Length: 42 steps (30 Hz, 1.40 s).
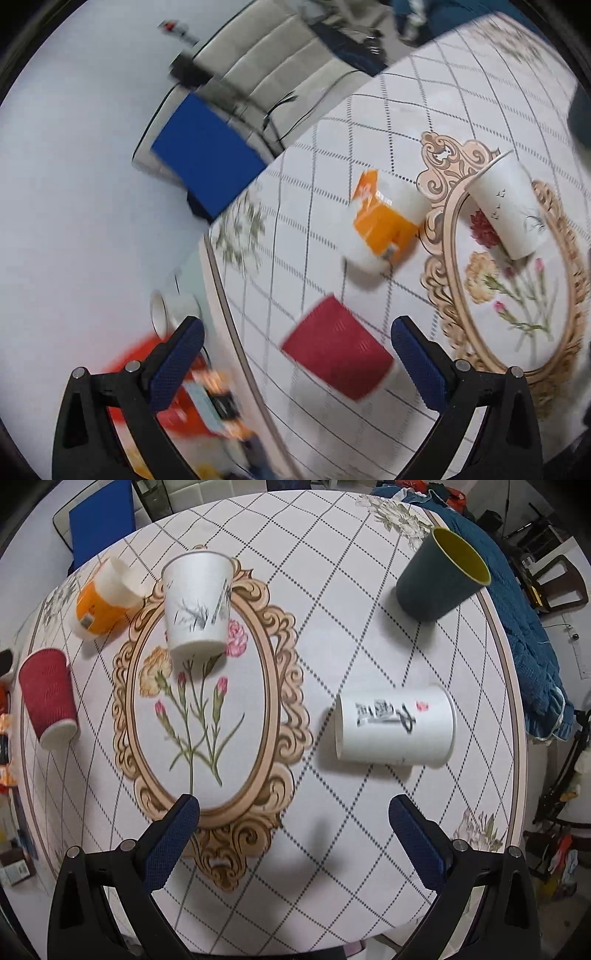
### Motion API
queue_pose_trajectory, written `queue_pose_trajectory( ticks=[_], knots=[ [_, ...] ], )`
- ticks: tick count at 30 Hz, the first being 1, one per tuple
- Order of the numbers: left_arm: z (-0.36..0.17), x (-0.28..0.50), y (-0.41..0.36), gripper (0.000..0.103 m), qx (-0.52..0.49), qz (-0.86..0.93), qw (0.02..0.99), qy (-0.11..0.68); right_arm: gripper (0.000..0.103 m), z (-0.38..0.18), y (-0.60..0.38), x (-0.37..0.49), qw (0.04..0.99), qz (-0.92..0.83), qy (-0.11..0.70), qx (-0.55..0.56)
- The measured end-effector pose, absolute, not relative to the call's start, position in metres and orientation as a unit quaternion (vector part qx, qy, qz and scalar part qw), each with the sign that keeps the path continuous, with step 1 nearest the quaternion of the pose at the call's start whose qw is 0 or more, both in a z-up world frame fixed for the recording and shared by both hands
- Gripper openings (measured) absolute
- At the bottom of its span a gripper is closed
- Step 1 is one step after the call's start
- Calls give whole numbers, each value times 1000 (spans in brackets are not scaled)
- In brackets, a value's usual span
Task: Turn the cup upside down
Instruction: 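Move the left tool toward the orange-sleeved paper cup lying on its side, then close the left tool around the orange-sleeved cup's body, then lift the cup with the left tool and rotate it open end up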
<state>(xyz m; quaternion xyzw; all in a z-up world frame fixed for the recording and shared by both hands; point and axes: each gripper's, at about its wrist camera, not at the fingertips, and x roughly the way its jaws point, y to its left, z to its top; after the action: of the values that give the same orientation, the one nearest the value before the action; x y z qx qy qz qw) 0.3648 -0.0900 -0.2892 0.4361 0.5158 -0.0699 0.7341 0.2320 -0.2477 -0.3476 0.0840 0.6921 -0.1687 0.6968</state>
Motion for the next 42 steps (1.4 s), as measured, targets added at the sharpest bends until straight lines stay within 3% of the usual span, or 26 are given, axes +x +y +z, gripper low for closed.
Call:
queue_pose_trajectory(
  ticks=[8,31,35,42],
  knots=[
    [-321,404,-120,103,490,-131,696,508,103,-357,-248,256,694,-180,691,92],
    [-399,430,-157,102,492,-219,623,567,103,-376,-253,282,666,-214,709,85],
    [-408,431,-159,75,488,-227,616,576,103,-377,-255,285,665,-216,710,84],
    [-413,421,-157,74,499,-232,621,557,103,-377,-254,289,662,-221,711,80]
  ],
)
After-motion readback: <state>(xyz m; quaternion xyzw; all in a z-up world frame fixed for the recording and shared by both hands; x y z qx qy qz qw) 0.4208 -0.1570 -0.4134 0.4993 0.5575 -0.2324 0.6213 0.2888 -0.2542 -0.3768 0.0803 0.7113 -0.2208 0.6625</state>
